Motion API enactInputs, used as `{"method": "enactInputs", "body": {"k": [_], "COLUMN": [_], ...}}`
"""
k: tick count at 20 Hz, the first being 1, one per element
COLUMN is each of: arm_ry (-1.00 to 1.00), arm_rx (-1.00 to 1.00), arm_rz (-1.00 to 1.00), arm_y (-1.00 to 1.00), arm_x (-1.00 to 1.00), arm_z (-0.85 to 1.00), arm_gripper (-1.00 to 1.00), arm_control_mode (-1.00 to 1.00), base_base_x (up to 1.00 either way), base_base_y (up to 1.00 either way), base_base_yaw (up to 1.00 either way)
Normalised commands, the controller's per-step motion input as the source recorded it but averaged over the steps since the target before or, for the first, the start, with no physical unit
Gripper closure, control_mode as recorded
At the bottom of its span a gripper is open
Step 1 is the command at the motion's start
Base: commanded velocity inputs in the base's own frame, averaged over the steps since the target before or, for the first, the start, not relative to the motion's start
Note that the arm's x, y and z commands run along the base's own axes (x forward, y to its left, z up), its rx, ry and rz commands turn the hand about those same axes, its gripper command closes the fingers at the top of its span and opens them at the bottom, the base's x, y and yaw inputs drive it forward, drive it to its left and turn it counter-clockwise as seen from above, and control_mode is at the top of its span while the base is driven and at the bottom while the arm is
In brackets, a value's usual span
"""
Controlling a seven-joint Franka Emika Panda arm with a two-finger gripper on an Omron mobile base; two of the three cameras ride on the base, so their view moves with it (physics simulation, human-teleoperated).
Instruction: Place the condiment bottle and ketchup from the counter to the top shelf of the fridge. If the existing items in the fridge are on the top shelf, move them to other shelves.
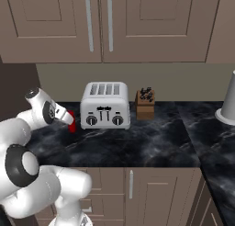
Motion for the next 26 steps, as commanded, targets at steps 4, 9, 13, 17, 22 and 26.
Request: {"method": "enactInputs", "body": {"k": [4, 9, 13, 17, 22, 26], "arm_ry": [0.05, 0.0, -0.02, -0.02, 0.0, 0.0], "arm_rx": [-0.08, -0.02, 0.0, 0.0, 0.0, -0.01], "arm_rz": [-0.05, -0.05, -0.06, -0.07, -0.05, -0.04], "arm_y": [0.21, 0.05, 0.0, 0.0, 0.0, 0.0], "arm_x": [0.09, 0.06, 0.08, 0.16, 0.22, 0.37], "arm_z": [-0.23, -0.09, -0.08, -0.01, -0.01, -0.08], "arm_gripper": [-1.0, -1.0, -1.0, -1.0, -1.0, -1.0], "arm_control_mode": [-1.0, -1.0, -1.0, -1.0, -1.0, -1.0], "base_base_x": [0.0, 0.0, 0.0, 0.0, 0.0, 0.0], "base_base_y": [0.0, 0.0, 0.0, 0.0, 0.0, 0.0], "base_base_yaw": [0.0, 0.0, 0.0, 0.0, 0.0, 0.0]}}
